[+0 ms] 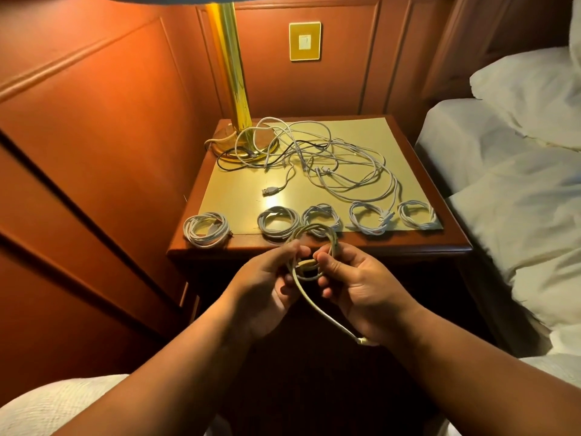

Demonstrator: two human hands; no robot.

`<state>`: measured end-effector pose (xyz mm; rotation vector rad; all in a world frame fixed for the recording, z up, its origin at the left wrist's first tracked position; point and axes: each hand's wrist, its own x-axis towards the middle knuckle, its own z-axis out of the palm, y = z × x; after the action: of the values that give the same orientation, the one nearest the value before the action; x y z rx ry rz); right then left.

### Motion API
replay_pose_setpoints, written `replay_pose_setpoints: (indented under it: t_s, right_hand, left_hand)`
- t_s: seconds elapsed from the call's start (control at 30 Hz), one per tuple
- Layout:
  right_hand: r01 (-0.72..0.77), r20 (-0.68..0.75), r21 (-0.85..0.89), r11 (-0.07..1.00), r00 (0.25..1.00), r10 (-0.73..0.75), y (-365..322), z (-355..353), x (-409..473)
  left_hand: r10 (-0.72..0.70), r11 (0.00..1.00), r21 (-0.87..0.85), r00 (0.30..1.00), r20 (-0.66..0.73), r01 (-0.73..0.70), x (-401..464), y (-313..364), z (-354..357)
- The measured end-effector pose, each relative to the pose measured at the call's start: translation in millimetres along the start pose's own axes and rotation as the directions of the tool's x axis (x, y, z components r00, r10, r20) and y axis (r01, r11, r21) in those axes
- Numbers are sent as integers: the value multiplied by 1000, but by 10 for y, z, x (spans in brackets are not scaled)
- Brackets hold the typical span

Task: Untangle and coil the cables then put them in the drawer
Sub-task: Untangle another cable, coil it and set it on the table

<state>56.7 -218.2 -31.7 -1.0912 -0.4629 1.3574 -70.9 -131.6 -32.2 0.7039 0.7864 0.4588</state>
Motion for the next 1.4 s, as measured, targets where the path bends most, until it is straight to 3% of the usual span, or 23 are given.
replay_pose_setpoints:
  t_s: [0.1,0.27,0.33,0.43,0.53,0.73,0.83,0.9,1.03,1.07,1.1,1.13,1.2,1.23,1.3,1.4]
  right_hand:
    - [-28,-13,99,995,999,29,-12,6,23]
    - [-16,11,68,998,1000,15,-52,6,0]
    - [0,29,28,1000,1000,-1,-63,-19,-5]
    - [17,52,-16,1000,999,-16,-66,-38,-38]
    - [42,48,-75,996,998,-38,-68,-43,-79]
    - [117,101,-223,968,990,-97,-51,-32,-114]
    - [246,191,-403,882,965,-181,-18,-15,-142]
    - [347,261,-532,772,935,-241,16,-12,-155]
    - [561,425,-730,389,819,-384,48,-39,-142]
    - [590,458,-739,325,794,-400,42,-38,-136]
    - [607,473,-731,313,780,-410,33,-31,-136]
    - [602,455,-708,369,788,-414,13,-13,-148]
    - [490,323,-552,675,872,-368,-60,36,-186]
    - [402,255,-433,807,913,-318,-104,49,-200]
    - [263,188,-217,940,956,-224,-167,41,-205]
    - [99,212,37,994,972,-104,-211,42,-212]
  left_hand:
    - [-8,985,-168,997,82,22,-21,29,-16]
    - [119,991,-89,954,275,-97,-11,37,-97]
    - [174,981,18,926,336,-191,7,65,-133]
    - [293,901,233,910,293,-365,25,69,-116]
    - [414,821,336,886,208,-462,13,31,-96]
    - [382,822,427,921,76,-377,98,-1,-108]
    - [402,769,544,915,-4,-336,112,-25,-106]
    - [426,680,654,905,15,-331,119,-30,-134]
    - [532,397,844,840,107,-359,104,-45,-162]
    - [541,392,851,835,96,-351,96,-51,-140]
    - [513,464,818,856,65,-339,72,-40,-105]
    - [448,593,735,893,38,-329,42,-16,-64]
    - [274,831,489,960,57,-266,20,56,-45]
    - [193,902,375,977,90,-213,5,109,-51]
    - [67,984,152,979,191,-97,-38,180,-97]
    - [-59,983,-139,929,364,117,-71,200,-163]
